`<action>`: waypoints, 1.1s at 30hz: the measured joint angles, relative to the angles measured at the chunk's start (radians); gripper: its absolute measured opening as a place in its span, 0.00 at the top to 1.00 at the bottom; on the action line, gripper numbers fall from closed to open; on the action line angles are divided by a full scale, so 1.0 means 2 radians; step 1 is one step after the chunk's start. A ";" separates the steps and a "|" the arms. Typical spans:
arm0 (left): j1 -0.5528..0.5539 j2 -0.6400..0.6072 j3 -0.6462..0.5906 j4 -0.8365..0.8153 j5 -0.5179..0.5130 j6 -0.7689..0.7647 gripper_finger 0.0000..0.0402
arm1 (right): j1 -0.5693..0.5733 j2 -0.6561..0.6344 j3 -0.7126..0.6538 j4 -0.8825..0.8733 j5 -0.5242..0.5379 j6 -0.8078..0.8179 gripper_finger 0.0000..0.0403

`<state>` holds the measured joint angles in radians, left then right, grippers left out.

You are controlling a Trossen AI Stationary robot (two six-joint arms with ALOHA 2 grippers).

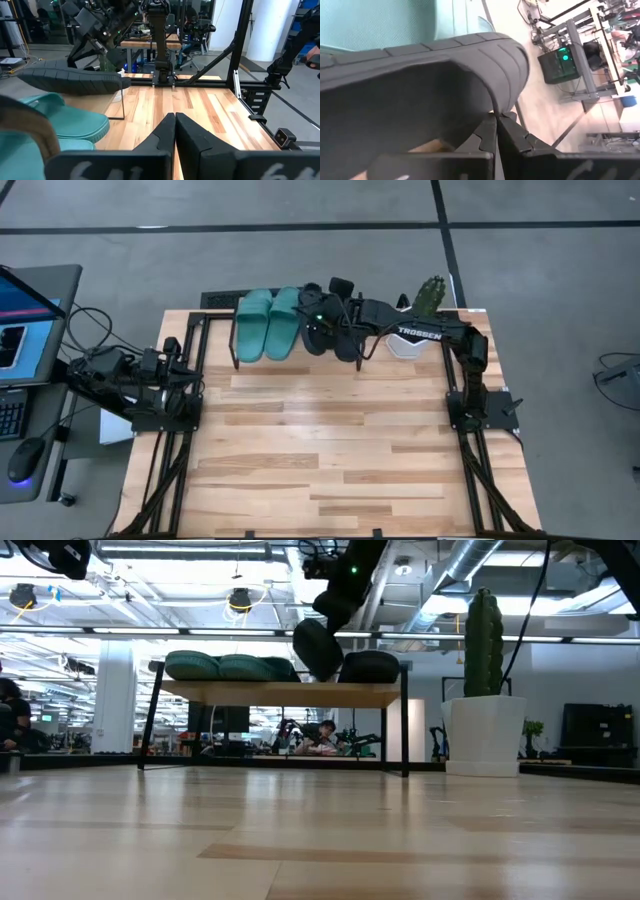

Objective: Pick and place slides into the shelf
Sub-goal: Adjust the slides on the shelf

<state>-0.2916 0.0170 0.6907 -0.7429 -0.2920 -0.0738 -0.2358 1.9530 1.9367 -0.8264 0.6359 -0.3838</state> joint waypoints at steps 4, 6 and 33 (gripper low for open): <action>0.000 0.000 0.000 0.000 0.000 0.000 1.00 | 0.000 0.000 0.004 -0.030 0.000 0.017 1.00; 0.000 0.000 0.000 0.000 0.000 0.000 1.00 | 0.000 0.000 0.004 -0.042 0.001 0.029 1.00; 0.000 0.000 0.000 0.000 0.000 -0.001 1.00 | 0.011 0.000 0.004 -0.026 0.002 0.021 0.64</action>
<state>-0.2920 0.0170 0.6907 -0.7437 -0.2924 -0.0754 -0.2146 1.9522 1.9438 -0.8788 0.6402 -0.3423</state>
